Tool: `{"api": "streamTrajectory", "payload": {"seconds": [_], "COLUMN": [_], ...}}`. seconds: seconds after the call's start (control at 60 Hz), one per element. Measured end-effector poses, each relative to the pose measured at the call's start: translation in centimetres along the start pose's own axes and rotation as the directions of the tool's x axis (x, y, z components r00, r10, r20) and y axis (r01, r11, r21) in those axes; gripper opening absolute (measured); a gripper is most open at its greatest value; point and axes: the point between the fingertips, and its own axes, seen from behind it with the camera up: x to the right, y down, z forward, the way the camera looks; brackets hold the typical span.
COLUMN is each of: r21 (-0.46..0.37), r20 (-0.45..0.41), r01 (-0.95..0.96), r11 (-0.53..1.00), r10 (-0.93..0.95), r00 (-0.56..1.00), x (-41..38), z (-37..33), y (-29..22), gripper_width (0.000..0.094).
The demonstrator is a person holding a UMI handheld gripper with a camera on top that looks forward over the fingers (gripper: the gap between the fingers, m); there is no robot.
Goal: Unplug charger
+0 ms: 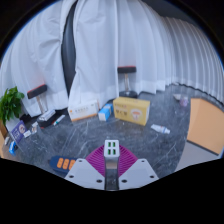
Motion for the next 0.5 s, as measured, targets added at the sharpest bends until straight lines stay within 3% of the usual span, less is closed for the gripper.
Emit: {"api": "streamTrajectory", "payload": {"seconds": [0.1,0.167,0.317,0.383,0.5], "r21": [-0.107,-0.103,-0.133,-0.117,-0.076], "r20": [0.011,0.015,-0.100,-0.125,-0.146], "r01": [-0.050,-0.083,-0.067,-0.041,0.027], "r11": [0.993,0.991,0.989,0.992,0.997], "r10": [0.052,0.085,0.054,0.026,-0.038], "r00": [0.999,0.996,0.994,0.992,0.989], "x": [1.4,2.2,6.4,7.6,8.0], "z": [1.9,2.4,2.2,1.2,-2.1], "y": [5.4,6.0,6.8,5.9,3.4], "gripper_width": [0.0158,0.0223,0.0699,0.0830,0.0850]}}
